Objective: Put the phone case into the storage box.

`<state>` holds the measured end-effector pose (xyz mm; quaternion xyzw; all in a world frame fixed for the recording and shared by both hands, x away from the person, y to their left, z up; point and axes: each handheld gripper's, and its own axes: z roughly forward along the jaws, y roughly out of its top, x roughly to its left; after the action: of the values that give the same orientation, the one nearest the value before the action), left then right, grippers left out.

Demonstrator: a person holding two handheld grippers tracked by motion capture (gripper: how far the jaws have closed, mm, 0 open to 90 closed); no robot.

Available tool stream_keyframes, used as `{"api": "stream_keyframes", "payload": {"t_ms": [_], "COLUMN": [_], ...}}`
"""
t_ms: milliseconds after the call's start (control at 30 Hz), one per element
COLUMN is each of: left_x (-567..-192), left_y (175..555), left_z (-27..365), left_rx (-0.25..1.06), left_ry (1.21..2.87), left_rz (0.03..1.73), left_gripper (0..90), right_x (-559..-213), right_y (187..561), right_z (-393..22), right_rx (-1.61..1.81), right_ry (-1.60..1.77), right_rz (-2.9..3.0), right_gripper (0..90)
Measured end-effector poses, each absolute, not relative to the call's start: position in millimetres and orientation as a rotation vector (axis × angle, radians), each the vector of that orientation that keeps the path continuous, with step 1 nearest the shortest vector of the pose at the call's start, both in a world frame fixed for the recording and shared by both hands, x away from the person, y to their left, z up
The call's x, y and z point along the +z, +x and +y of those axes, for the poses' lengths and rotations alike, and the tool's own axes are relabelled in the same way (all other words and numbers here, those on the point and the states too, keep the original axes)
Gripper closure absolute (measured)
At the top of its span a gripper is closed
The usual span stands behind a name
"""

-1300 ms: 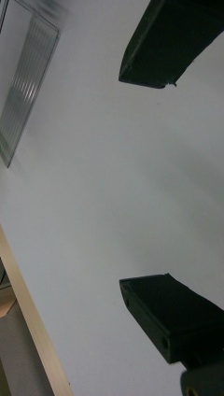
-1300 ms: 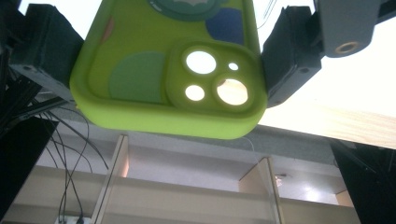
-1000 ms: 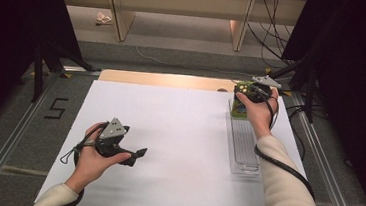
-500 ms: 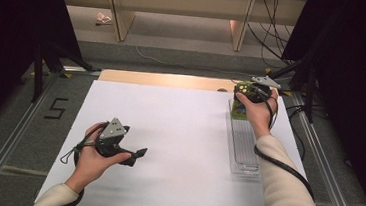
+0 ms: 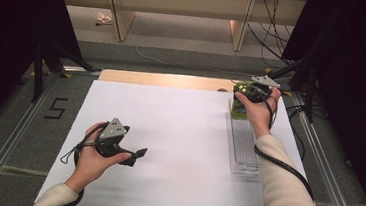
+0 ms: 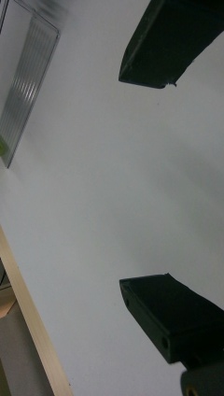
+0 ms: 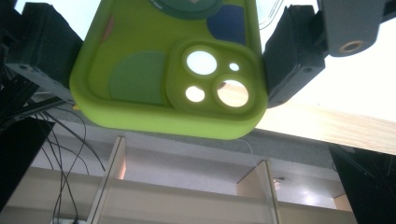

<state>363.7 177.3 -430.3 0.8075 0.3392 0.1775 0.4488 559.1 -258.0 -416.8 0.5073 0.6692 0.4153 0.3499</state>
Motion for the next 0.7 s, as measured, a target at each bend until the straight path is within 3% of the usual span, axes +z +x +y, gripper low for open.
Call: {"api": "stream_keyframes", "payload": {"t_ms": [700], "left_x": [-429.9], "left_y": [363.6], "left_z": [177.8], "left_rx": [0.44], "left_ry": [1.999], "left_rz": [0.839], "left_gripper": [2.4], "right_x": [-414.8], "right_y": [561.6], "right_z": [-258.7], "right_rx": [1.069], "right_ry": [1.323], "right_rz": [1.724], "right_gripper": [6.5]}}
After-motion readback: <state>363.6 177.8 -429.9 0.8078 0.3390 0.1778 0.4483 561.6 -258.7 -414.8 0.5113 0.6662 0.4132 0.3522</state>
